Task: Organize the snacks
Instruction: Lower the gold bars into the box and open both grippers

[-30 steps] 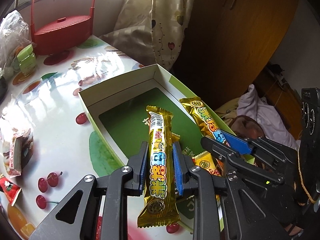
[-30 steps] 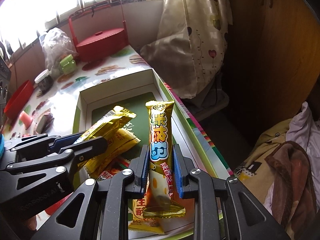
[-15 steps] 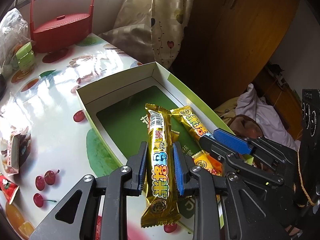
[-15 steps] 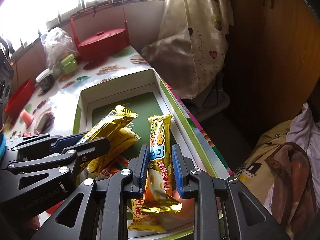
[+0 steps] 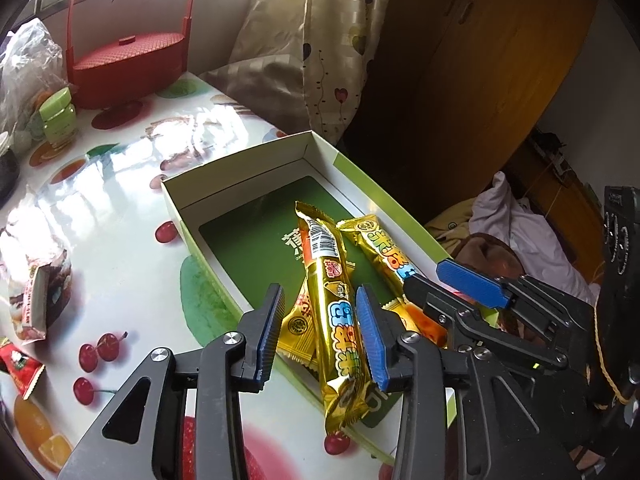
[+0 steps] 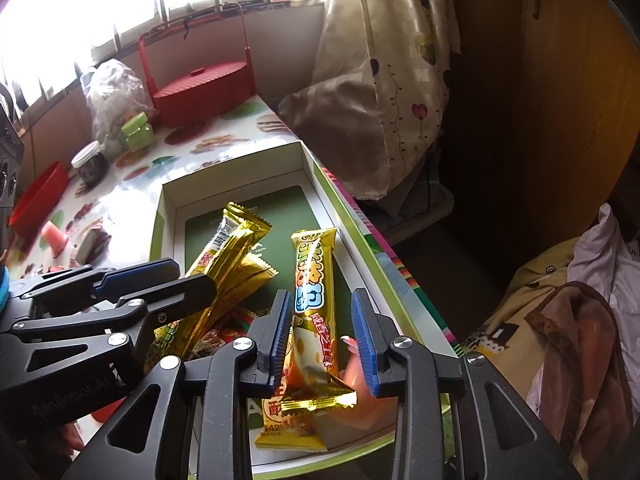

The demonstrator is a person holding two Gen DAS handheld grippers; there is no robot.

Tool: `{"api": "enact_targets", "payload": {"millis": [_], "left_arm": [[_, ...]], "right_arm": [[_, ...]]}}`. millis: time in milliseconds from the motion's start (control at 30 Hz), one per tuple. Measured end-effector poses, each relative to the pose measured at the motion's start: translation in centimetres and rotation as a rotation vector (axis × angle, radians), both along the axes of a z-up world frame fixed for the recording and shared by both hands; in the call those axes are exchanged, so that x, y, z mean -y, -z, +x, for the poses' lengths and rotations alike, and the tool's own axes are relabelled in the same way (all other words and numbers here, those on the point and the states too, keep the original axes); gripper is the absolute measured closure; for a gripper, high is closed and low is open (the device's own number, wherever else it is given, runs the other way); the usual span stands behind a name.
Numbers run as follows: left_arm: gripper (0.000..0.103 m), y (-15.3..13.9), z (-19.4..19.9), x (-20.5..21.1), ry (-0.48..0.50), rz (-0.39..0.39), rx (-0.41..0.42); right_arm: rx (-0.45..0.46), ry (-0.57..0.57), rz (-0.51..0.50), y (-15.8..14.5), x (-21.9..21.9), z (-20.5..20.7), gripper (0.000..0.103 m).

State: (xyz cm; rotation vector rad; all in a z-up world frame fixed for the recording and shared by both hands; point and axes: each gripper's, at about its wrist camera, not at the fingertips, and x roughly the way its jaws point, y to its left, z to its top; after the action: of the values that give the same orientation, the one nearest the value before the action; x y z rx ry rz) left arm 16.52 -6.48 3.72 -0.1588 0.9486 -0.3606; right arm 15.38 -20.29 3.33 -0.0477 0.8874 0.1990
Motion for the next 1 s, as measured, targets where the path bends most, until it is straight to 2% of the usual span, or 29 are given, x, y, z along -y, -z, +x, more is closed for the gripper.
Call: {"api": "enact_targets", "payload": {"millis": [633,1000], "left_arm": [[0.061,-2.2,-3.4,-2.9,-0.071,0.042,0.081],[0.06,-2.9,-5.0,-5.9,-0.123,0.074,0.106]], "right_arm": [[0.036,0.001,0.027,-1.4,-1.1,-2.0,0.059],[0.05,-0.023,0.057,-2.3,-3.0,-2.6,0.058]]}}
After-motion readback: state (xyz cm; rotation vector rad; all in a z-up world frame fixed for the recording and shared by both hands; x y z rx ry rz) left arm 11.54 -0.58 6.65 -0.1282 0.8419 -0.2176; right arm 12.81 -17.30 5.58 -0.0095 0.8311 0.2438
